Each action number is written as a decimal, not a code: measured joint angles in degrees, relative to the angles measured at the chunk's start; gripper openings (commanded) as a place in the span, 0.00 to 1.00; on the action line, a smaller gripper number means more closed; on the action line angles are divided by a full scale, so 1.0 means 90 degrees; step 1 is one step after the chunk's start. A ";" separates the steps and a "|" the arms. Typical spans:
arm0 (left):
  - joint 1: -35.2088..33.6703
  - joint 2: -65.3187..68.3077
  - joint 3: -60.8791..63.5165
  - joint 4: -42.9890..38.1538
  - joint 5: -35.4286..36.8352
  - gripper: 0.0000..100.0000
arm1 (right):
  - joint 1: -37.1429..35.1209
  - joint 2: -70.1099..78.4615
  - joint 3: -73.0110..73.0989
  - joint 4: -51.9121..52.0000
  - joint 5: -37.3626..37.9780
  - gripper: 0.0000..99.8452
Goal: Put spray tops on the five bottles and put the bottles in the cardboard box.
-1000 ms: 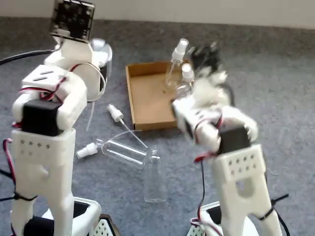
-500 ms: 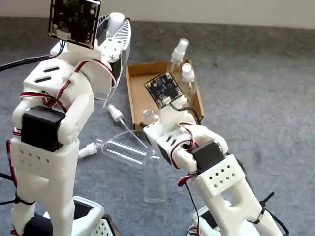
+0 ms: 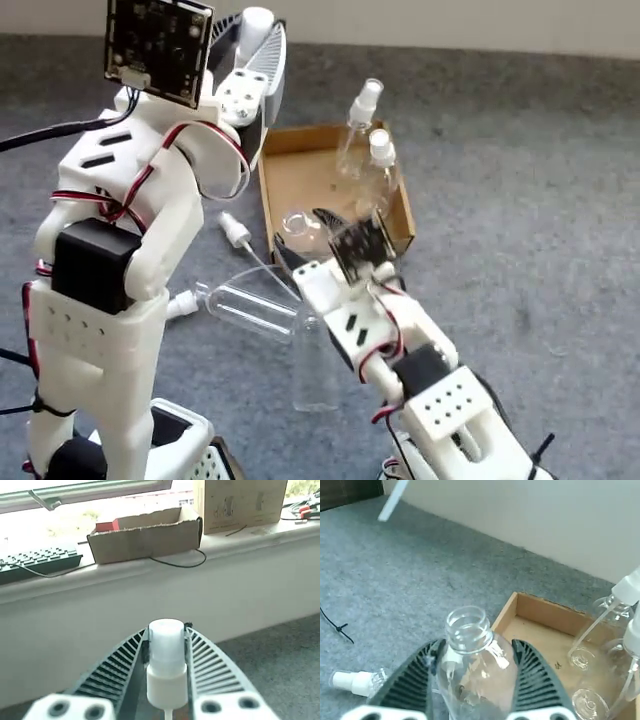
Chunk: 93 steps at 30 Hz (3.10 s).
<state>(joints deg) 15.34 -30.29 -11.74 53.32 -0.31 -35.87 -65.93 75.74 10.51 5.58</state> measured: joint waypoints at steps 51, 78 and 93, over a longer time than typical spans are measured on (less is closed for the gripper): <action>0.1631 -0.1309 0.3595 -0.2100 0.0283 0.00 | 0.0264 -0.1368 0.0908 -0.0469 -0.1026 0.00; 0.1348 -0.3643 0.6662 -0.1416 -0.0215 0.15 | 0.0264 -0.1368 0.0908 -0.0469 -0.1065 0.00; 0.1319 -0.3653 0.5275 -0.0869 -0.0234 0.15 | 0.0264 -0.1368 0.0947 -0.0469 -0.1065 0.00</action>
<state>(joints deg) 27.21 -63.16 35.74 45.49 -2.42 -33.49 -78.24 84.26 6.29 -4.00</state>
